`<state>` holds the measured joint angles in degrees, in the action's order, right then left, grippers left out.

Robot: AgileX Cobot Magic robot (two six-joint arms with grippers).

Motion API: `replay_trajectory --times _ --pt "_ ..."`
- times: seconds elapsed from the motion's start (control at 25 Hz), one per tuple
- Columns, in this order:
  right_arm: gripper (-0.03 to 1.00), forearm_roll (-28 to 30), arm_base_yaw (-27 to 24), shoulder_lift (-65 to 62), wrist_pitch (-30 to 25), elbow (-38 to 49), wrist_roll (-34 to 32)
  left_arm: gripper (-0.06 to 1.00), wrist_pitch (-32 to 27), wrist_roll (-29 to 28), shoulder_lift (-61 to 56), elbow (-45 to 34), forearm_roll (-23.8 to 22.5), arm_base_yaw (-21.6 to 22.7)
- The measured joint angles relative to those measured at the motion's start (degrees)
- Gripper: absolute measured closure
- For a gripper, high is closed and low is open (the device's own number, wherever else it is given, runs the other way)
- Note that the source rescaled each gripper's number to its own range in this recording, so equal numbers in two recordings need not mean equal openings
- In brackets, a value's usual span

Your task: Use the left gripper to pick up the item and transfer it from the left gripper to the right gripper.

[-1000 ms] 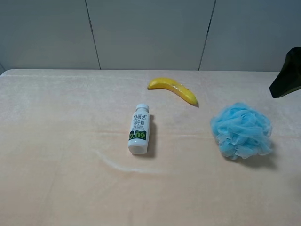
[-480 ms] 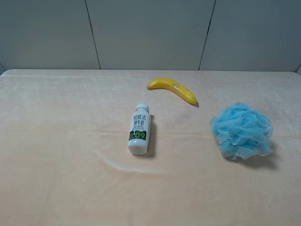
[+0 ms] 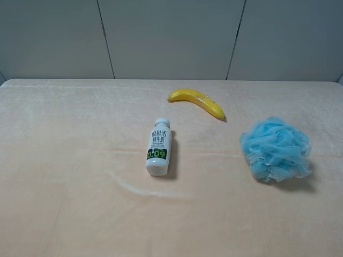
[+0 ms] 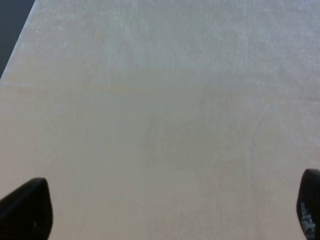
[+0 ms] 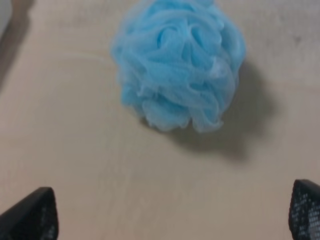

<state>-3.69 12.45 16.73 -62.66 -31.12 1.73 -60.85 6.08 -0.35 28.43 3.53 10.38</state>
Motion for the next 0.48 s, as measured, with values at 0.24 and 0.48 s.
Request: replay_trajectory --times 0.24,0.48 --pt "-0.03 0.0 0.0 -7.9 2.1 1.6 0.0 -0.03 0.0 0.0 0.0 0.0 0.0 0.0" --pt "-0.03 0.0 0.0 -13.0 3.5 2.7 0.0 -0.03 0.0 0.0 0.0 0.0 0.0 0.0"
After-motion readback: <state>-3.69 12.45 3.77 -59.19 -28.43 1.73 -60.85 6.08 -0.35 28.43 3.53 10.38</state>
